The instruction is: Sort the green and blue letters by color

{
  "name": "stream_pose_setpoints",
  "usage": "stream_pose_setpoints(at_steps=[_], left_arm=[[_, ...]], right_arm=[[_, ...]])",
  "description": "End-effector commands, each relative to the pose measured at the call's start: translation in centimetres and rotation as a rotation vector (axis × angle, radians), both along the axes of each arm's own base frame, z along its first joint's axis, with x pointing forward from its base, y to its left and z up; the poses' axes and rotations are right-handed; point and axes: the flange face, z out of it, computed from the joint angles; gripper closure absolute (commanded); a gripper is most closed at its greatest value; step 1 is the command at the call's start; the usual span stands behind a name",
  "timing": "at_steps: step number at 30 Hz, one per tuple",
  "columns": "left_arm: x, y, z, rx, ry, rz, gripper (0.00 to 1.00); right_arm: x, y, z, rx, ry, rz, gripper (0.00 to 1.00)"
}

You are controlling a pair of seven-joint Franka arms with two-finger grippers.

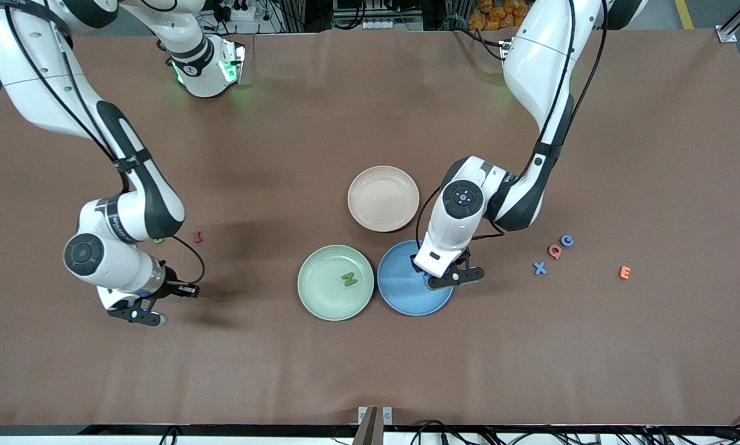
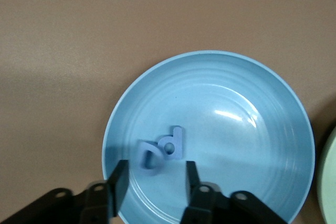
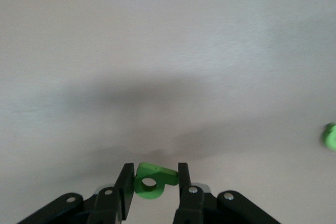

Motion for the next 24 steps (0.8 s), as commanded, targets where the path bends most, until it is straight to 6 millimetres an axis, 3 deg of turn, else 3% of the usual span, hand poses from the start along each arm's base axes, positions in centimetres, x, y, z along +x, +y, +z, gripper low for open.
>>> stream_pose_setpoints(at_steps=[1,8,14,19,24], left_arm=[[0.4,-0.4,0.3,0.000,0.001,0.028,0.00],[0.7,0.1,1.5,-0.004,-0.012,0.030,0.00],[1.2,2.3,3.0,0.039,-0.012,0.008,0.00],[1.8,6.0,4.6,0.076,0.023,-0.057,0.00],[3.0,11.2,5.9,0.098,0.050,-0.132,0.00]], right_arm=[[0.1,4.8,1.9,-0.009,-0.003,-0.073,1.00],[-0.6,11.8,2.8,0.005,-0.016,-0.142,1.00],[-2.3,17.9,2.8,0.013,-0.016,-0.186,1.00],[-3.9,22.8,3.3,0.024,-0.025,-0.214,1.00],[-5.0,26.8,3.3,0.039,-0.032,-0.252,1.00]])
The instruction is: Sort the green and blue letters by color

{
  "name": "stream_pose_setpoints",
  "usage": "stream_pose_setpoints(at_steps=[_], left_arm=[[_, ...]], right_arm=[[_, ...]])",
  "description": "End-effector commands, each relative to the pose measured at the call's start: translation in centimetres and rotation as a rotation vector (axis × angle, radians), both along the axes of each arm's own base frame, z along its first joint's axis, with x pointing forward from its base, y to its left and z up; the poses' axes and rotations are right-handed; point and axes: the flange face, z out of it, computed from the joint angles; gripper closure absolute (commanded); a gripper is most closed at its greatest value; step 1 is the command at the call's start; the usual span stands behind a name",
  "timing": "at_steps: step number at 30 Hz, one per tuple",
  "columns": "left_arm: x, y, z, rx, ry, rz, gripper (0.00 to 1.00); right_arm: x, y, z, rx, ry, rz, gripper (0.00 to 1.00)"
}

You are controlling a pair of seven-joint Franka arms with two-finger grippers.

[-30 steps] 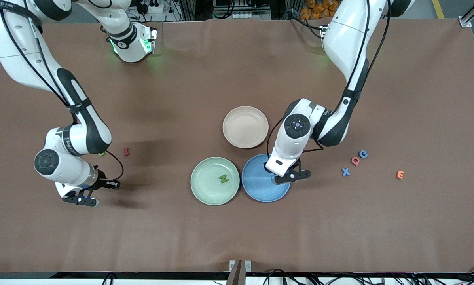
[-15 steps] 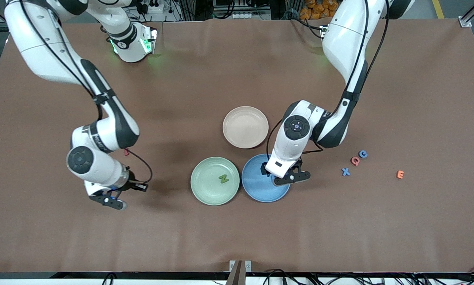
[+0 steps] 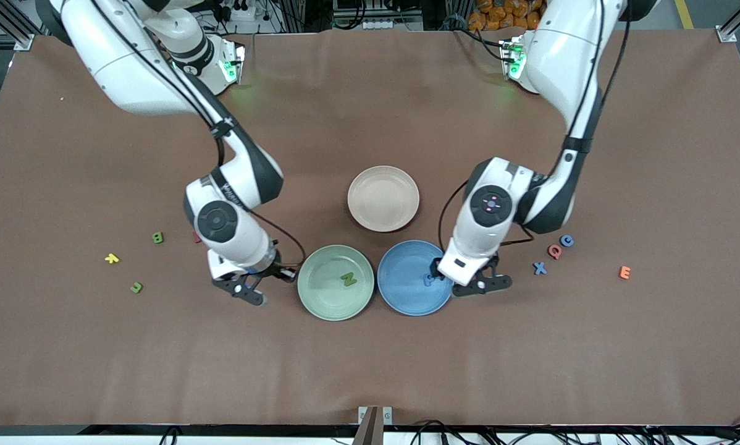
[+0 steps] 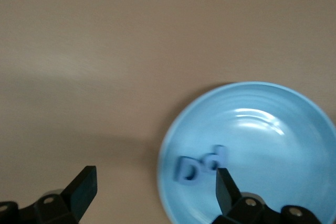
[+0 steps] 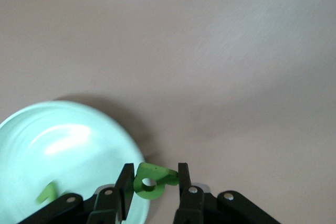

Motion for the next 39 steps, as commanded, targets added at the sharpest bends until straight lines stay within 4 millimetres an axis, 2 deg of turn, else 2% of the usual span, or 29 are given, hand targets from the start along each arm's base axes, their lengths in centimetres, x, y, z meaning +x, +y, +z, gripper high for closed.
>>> stream_pose_setpoints(at_steps=[1,4,9,11,16,23,32,35,39], left_arm=[[0.3,6.1,2.2,0.038,0.030,-0.090,0.00],[0.8,10.0,2.1,0.048,0.053,-0.122,0.00],[1.0,15.7,0.4,0.065,0.105,-0.205,0.00],[0.8,17.0,-0.6,0.068,0.128,-0.228,0.00],[0.6,20.1,-1.5,0.071,0.156,-0.252,0.00],[0.5,20.9,-2.0,0.070,0.167,-0.269,0.00],[0.5,20.7,-2.1,0.070,0.166,-0.273,0.00],[0.5,20.7,-2.1,0.069,0.164,-0.272,0.00],[0.5,20.8,-2.2,0.070,0.167,-0.271,0.00]], right_arm=[[-0.4,3.9,0.5,0.013,-0.019,-0.055,1.00],[-0.6,5.4,0.6,0.024,-0.023,-0.081,1.00],[-1.4,8.1,-0.3,0.036,-0.022,-0.099,1.00],[-1.5,8.9,-0.6,0.039,-0.025,-0.103,1.00],[-1.3,9.5,-1.4,0.048,-0.027,-0.114,1.00],[-2.4,11.4,-3.4,0.033,-0.044,-0.104,1.00],[-3.3,12.2,-4.9,0.007,-0.038,-0.089,0.98],[-3.4,12.3,-4.9,0.007,-0.038,-0.087,0.83],[-2.8,11.5,-4.8,0.009,-0.036,-0.101,0.26]])
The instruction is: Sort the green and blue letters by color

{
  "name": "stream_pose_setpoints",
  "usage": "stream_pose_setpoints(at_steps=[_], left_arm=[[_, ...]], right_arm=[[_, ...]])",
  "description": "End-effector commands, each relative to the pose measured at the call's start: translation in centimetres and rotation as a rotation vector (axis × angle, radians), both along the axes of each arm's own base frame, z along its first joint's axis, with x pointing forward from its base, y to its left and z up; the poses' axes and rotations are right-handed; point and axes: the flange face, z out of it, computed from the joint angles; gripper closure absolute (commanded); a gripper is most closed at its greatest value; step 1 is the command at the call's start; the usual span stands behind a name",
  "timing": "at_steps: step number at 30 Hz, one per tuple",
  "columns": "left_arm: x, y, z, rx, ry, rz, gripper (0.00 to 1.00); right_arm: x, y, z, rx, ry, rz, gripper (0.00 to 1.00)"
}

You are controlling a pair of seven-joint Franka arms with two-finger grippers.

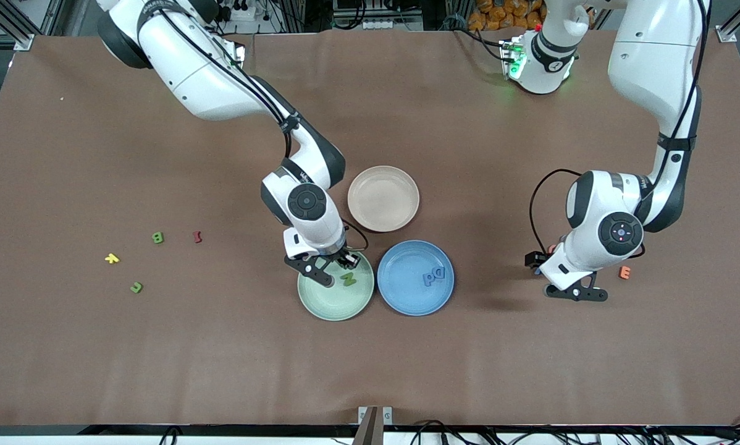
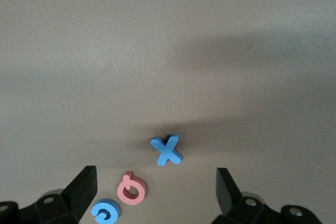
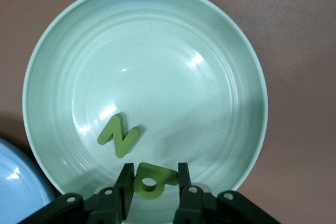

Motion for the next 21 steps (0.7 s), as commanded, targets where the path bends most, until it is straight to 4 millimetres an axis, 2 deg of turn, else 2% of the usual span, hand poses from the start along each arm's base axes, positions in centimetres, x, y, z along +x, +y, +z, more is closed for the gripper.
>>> stream_pose_setpoints(at_steps=[1,3,7,10,12,15,21], left_arm=[[-0.5,0.2,0.6,0.009,-0.006,-0.022,0.00],[-0.5,0.1,0.6,0.008,-0.008,-0.023,0.00],[-0.5,0.3,0.5,0.007,-0.008,-0.021,0.00],[-0.3,0.5,0.5,0.006,-0.015,-0.015,0.00],[-0.3,0.0,0.2,-0.003,-0.022,-0.018,0.00],[-0.1,-0.7,-1.0,-0.015,-0.036,-0.013,0.00],[0.1,-1.3,-3.6,-0.034,-0.066,-0.001,0.00]], right_arm=[[1.3,-0.6,0.2,-0.002,-0.018,-0.028,0.17],[1.2,-0.5,0.2,-0.003,-0.019,-0.025,0.01],[1.3,-0.6,0.5,-0.003,-0.023,-0.016,0.00],[1.8,-1.0,1.6,0.001,-0.035,-0.018,0.00],[2.6,-2.4,2.1,-0.002,-0.035,-0.025,0.00],[3.2,-4.1,4.2,-0.027,-0.018,0.011,0.00],[4.7,-9.6,7.3,-0.087,0.040,0.076,0.01]])
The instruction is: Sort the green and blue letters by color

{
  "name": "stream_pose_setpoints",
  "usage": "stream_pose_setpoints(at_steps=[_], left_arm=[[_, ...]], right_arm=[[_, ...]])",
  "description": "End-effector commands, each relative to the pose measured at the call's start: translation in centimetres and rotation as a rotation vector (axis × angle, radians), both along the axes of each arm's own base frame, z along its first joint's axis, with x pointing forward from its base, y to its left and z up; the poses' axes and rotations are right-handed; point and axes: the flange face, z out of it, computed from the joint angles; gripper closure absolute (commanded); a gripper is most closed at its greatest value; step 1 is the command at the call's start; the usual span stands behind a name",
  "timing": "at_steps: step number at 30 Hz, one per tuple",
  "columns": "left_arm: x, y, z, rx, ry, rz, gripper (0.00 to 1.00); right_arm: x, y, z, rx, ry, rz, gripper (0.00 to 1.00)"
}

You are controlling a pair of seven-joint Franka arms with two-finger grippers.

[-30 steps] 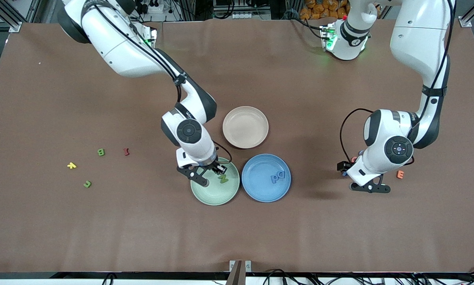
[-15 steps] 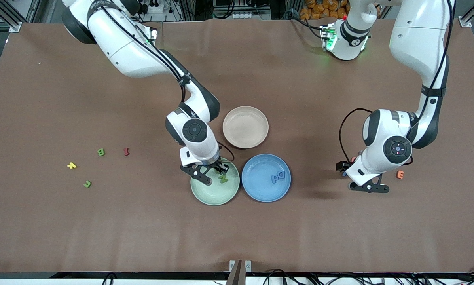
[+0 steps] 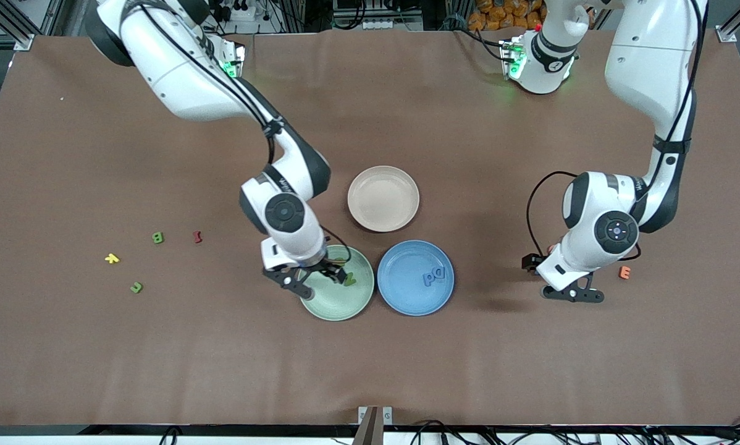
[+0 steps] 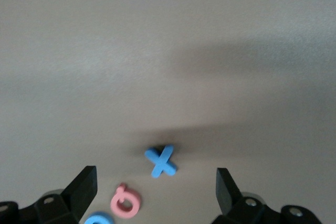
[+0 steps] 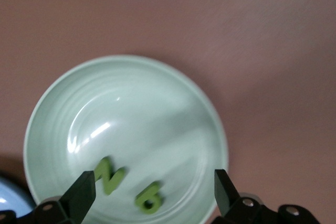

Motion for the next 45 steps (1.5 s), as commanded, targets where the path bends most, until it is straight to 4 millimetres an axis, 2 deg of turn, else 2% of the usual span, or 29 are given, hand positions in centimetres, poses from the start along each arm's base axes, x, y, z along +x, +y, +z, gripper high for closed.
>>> stream_pose_setpoints(at_steps=[1,7,11,15,28,35,45], left_arm=[[0.0,-0.6,-2.6,-0.018,-0.022,0.007,0.00],[0.0,-0.7,-3.5,-0.021,-0.031,0.011,0.00],[-0.1,-0.5,-4.0,-0.019,-0.027,0.013,0.00],[-0.2,-0.6,-5.0,-0.021,-0.025,0.014,0.00],[-1.2,0.2,-5.5,-0.045,-0.007,0.052,0.00],[-2.1,0.6,-5.1,-0.054,0.004,0.065,0.00],[-2.8,0.8,-5.1,-0.059,0.015,0.078,0.00]], right_arm=[[1.0,-5.5,3.8,-0.042,0.041,0.073,0.01],[1.0,-13.1,5.1,-0.031,0.079,0.152,0.02],[0.4,-17.6,5.3,-0.047,0.101,0.192,0.02],[0.1,-22.8,4.5,-0.055,0.131,0.243,0.03],[0.2,-35.6,3.0,-0.039,0.162,0.452,0.05],[0.2,-40.8,2.0,-0.026,0.141,0.536,0.05],[0.6,-45.1,-0.8,-0.017,0.089,0.609,0.07]])
